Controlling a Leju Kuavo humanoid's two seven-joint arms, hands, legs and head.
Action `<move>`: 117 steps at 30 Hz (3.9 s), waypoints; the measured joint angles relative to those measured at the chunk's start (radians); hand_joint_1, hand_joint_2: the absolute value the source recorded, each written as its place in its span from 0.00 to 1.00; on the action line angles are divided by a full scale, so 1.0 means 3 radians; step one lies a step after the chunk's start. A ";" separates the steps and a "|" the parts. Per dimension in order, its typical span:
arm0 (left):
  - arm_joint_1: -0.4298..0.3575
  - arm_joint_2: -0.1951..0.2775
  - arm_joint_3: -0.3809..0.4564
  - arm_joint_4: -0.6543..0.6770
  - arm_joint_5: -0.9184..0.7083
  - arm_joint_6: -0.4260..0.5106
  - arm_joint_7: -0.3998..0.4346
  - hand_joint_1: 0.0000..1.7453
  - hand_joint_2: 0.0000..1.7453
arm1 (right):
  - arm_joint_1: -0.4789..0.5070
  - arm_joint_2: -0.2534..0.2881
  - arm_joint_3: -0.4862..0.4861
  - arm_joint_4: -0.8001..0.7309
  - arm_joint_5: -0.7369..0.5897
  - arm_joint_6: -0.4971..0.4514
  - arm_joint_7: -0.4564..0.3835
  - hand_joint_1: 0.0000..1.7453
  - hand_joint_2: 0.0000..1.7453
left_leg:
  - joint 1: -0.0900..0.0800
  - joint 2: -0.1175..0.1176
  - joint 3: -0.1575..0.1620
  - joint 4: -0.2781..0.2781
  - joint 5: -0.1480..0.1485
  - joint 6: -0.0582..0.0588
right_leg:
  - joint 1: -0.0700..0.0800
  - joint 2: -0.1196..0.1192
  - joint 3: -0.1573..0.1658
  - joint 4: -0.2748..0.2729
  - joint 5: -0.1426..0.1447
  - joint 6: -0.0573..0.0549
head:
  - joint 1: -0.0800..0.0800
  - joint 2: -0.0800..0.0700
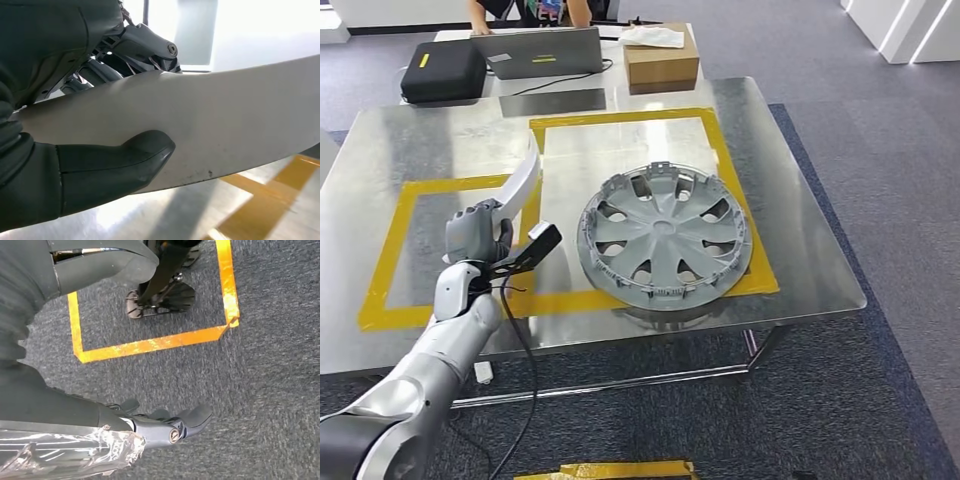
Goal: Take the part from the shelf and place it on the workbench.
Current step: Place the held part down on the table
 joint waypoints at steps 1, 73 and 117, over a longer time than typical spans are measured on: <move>-0.0029 0.0032 0.0002 0.0023 -0.0054 0.0001 0.0044 1.00 1.00 | -0.0003 -0.0009 0.0001 0.0000 0.0010 0.0006 0.0001 0.00 1.00 | -0.0006 -0.0002 -0.0008 0.0020 -0.0009 -0.0011 | 0.0003 -0.0002 0.0102 -0.0191 0.0060 -0.0017 | -0.0002 0.0000; 0.1602 -0.0030 0.0126 -0.2186 0.0878 -0.0432 -0.1162 0.00 0.00 | 0.0028 0.0059 -0.0191 -0.0005 0.0070 0.0055 -0.0015 0.00 0.00 | 0.0077 0.0020 -0.0333 0.0839 -0.0524 -0.0225 | -0.0058 -0.0011 0.0173 -0.0369 0.0151 -0.0100 | -0.0054 0.0000; 0.2719 -0.0302 0.0291 -0.3093 0.1646 -0.0502 -0.1711 0.00 0.00 | 0.0016 0.0251 -0.0445 -0.0015 0.0008 -0.0237 0.0059 0.00 0.00 | 0.0091 0.0022 0.0308 -0.0053 -0.0205 -0.0047 | -0.0022 -0.0036 -0.0075 -0.0066 -0.0080 0.0063 | -0.0052 0.0000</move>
